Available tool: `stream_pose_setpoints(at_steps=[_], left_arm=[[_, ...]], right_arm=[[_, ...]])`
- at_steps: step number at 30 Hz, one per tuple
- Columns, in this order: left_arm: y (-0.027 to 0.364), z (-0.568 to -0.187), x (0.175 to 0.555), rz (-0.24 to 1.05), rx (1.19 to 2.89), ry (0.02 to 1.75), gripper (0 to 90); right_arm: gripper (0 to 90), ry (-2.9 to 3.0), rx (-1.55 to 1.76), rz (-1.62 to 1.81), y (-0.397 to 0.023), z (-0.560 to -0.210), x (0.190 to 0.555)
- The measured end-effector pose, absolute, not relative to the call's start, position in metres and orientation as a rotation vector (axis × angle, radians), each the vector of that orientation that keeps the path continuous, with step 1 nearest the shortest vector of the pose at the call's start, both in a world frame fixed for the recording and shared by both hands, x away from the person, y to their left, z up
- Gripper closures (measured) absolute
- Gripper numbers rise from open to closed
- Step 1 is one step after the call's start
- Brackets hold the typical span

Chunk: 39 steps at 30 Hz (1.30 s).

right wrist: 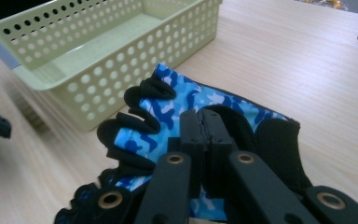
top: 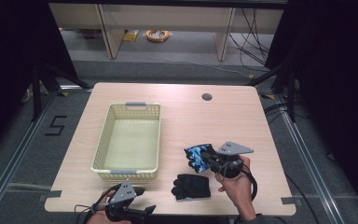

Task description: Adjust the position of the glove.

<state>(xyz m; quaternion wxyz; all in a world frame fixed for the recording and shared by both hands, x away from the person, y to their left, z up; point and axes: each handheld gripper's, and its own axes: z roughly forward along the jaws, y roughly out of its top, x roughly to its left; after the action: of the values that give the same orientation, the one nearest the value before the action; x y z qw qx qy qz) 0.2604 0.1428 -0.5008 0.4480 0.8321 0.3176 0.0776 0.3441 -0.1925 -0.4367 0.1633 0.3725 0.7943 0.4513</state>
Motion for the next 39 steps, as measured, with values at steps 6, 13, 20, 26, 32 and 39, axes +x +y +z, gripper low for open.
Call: stream_pose_setpoints(at_steps=[6,13,20,26,32,39], left_arm=[[0.143,-0.501,0.261,0.183,2.061,0.791,29.4],[0.143,-0.499,0.26,0.177,2.078,0.784,29.3],[0.133,-0.495,0.258,0.165,2.009,0.794,30.4],[0.114,-0.488,0.26,0.113,1.996,0.733,34.9],[0.093,-0.481,0.263,0.11,1.969,0.712,40.2],[0.08,-0.481,0.272,0.081,1.956,0.695,45.5]], right_arm=[[89.3,2.279,1.048,1.318,-0.181,-0.44,0.324],[89.3,2.296,1.081,1.317,-0.175,-0.447,0.307],[89.3,2.3,1.066,1.314,-0.168,-0.45,0.29],[89.2,2.295,1.051,1.298,-0.166,-0.452,0.285],[89.2,2.299,1.034,1.275,-0.163,-0.453,0.28],[89.2,2.313,1.024,1.26,-0.157,-0.457,0.274]])
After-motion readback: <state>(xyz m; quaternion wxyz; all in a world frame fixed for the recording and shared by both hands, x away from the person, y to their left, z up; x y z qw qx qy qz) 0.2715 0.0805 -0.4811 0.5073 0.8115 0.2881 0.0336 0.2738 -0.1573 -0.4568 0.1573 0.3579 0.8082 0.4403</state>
